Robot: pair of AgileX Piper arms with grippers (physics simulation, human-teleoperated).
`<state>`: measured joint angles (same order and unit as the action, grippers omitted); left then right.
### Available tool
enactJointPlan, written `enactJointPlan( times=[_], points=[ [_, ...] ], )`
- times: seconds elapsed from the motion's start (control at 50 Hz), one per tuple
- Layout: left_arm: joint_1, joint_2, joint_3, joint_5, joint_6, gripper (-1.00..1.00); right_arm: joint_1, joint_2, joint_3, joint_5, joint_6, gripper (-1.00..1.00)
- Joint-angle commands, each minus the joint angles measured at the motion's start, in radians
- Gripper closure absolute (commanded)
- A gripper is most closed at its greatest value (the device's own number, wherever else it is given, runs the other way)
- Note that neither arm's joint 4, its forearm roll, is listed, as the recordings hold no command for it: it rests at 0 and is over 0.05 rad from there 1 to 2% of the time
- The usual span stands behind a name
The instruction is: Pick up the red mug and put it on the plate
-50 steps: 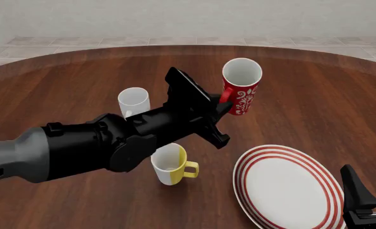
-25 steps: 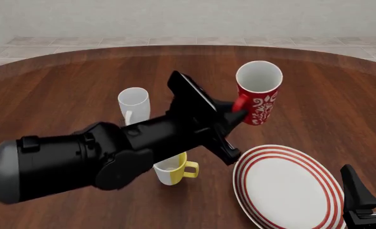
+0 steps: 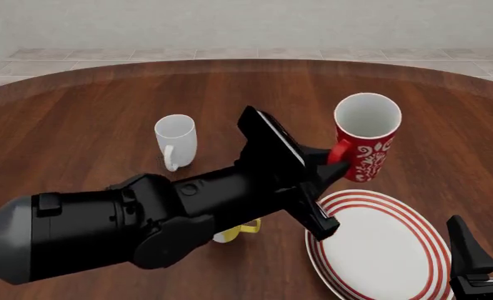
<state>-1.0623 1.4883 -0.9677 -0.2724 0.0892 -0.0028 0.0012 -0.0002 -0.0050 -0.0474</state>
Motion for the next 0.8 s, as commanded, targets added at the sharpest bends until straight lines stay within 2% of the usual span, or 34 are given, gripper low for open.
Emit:
enactJointPlan(
  times=[0.02,0.8],
  points=[
    [-0.034,0.013,-0.006,-0.010,-0.012,1.00,0.002,0.000,0.000,0.001,0.001,-1.00],
    [-0.099,0.049,0.037,-0.057,-0.016,1.00,-0.002,0.001,0.000,-0.002,0.007,-1.00]
  ],
)
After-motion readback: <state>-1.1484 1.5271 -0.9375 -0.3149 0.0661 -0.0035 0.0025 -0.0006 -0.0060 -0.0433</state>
